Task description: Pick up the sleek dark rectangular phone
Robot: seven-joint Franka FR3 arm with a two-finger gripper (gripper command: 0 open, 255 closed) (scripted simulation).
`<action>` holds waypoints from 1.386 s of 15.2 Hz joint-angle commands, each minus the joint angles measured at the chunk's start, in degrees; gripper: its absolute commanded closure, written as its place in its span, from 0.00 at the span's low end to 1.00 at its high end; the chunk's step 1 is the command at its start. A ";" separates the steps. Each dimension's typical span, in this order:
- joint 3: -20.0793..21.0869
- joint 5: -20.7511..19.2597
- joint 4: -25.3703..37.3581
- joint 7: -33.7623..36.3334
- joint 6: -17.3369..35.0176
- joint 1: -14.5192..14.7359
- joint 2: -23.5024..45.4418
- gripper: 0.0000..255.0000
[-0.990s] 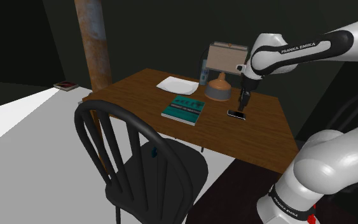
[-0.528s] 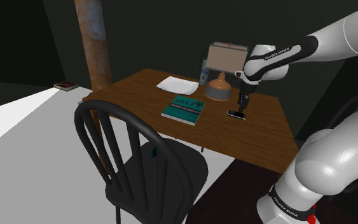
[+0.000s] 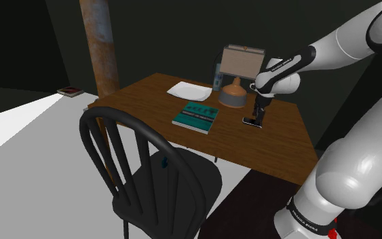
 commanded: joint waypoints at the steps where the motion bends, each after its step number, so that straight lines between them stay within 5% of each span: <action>1: -0.32 1.13 -0.47 -0.88 1.67 0.25 1.39 0.00; 4: -0.52 2.20 -0.85 -1.67 3.04 0.43 2.60 0.00; 5: -0.55 2.30 -0.77 -1.77 3.04 0.44 2.69 1.00; 14: -0.52 2.21 -0.85 -1.68 3.04 0.44 2.60 1.00; 21: 0.53 -1.75 1.10 1.30 -3.09 -0.36 -2.38 1.00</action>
